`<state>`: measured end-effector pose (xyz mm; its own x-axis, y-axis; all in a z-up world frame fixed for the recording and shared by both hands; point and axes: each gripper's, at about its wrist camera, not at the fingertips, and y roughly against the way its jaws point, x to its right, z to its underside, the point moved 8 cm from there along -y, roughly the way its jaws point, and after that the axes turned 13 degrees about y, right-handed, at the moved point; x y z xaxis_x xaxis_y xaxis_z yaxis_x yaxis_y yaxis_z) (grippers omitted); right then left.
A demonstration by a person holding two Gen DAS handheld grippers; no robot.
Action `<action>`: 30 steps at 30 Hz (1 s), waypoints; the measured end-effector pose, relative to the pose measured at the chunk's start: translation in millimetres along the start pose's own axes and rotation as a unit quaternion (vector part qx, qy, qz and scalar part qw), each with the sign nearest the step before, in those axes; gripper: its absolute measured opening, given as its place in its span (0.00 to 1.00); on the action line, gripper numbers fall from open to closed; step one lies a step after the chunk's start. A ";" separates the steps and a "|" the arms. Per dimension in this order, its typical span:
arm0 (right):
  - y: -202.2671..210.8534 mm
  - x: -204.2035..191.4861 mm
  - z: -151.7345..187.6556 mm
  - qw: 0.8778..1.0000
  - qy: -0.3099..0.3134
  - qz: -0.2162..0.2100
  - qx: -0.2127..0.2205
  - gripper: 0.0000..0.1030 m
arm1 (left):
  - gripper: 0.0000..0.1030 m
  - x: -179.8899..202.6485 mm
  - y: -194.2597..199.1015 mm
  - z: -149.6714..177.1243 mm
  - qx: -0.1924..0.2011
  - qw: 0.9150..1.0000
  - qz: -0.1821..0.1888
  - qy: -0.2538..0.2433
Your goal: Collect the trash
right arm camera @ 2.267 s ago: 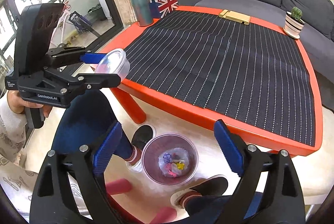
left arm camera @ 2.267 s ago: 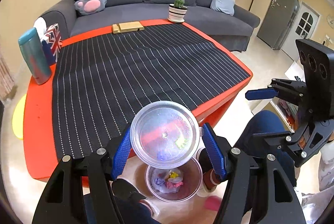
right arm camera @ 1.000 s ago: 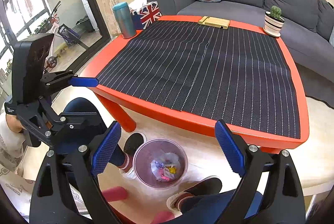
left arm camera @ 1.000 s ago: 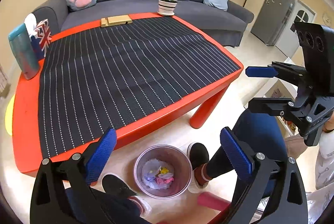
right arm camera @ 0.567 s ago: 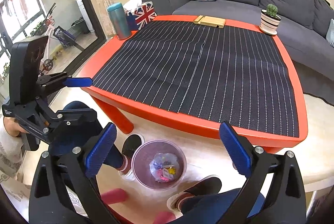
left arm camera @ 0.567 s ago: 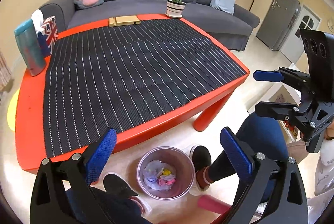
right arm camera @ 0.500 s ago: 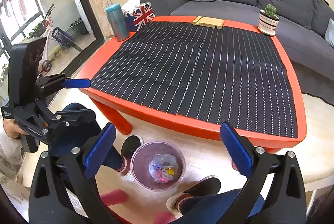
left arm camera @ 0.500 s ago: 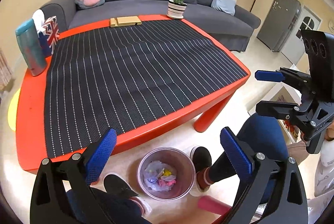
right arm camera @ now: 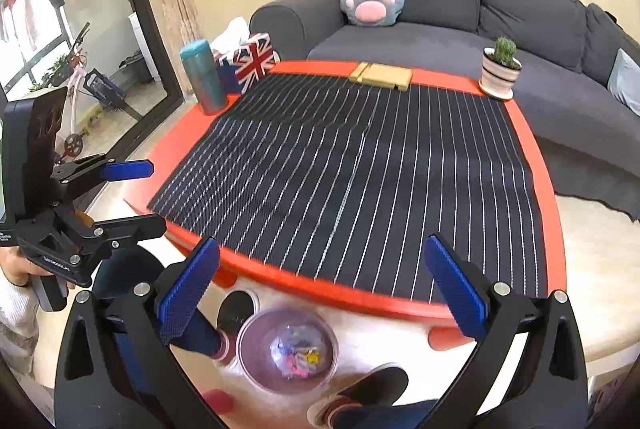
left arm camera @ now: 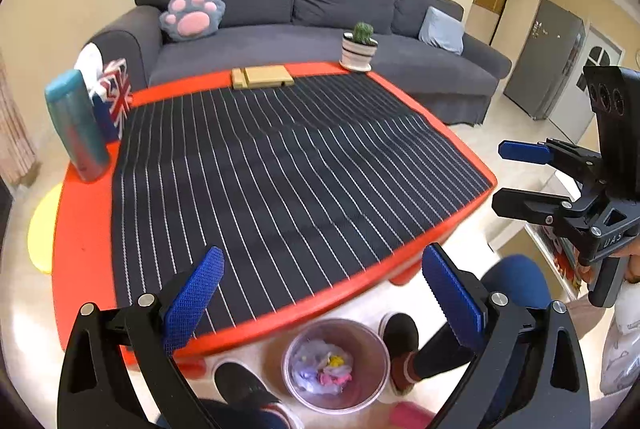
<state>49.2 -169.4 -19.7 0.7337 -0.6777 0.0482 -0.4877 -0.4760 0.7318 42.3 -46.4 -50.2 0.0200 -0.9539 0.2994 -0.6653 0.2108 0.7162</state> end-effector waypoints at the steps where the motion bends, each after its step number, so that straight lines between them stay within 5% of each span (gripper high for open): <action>1: -0.3 1.5 -3.7 1.000 0.000 0.001 0.002 0.97 | 0.93 -0.5 0.2 -3.9 0.003 1.000 -0.001 0.000; 15: -16.5 16.0 -47.7 1.000 0.012 0.008 0.018 0.97 | 0.94 -7.9 -6.3 -48.8 0.027 0.999 0.019 0.013; 30: -31.6 13.3 -57.1 1.000 0.027 -0.008 0.005 0.97 | 0.94 -21.9 -18.5 -59.6 0.024 0.999 -0.012 0.023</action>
<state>101.4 -131.3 -3.4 0.7658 -0.6388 0.0741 -0.4804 -0.4916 0.7263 98.6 -16.7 -32.4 0.0702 -0.9474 0.3123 -0.6993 0.1765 0.6927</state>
